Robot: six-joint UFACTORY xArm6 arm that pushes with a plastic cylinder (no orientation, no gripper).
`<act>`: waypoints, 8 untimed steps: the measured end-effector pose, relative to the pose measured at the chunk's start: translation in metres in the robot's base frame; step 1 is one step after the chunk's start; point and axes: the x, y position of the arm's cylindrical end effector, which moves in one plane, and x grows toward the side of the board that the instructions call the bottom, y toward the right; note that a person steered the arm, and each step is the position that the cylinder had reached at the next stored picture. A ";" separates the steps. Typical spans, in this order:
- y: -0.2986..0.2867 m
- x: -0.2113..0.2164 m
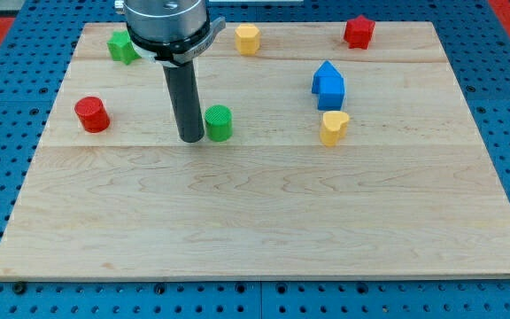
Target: Push the green circle towards yellow hexagon
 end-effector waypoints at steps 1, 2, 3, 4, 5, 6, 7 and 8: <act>0.036 0.001; 0.078 -0.006; 0.078 -0.042; 0.081 -0.076; 0.095 -0.082; 0.117 -0.072; 0.123 -0.086; 0.141 -0.108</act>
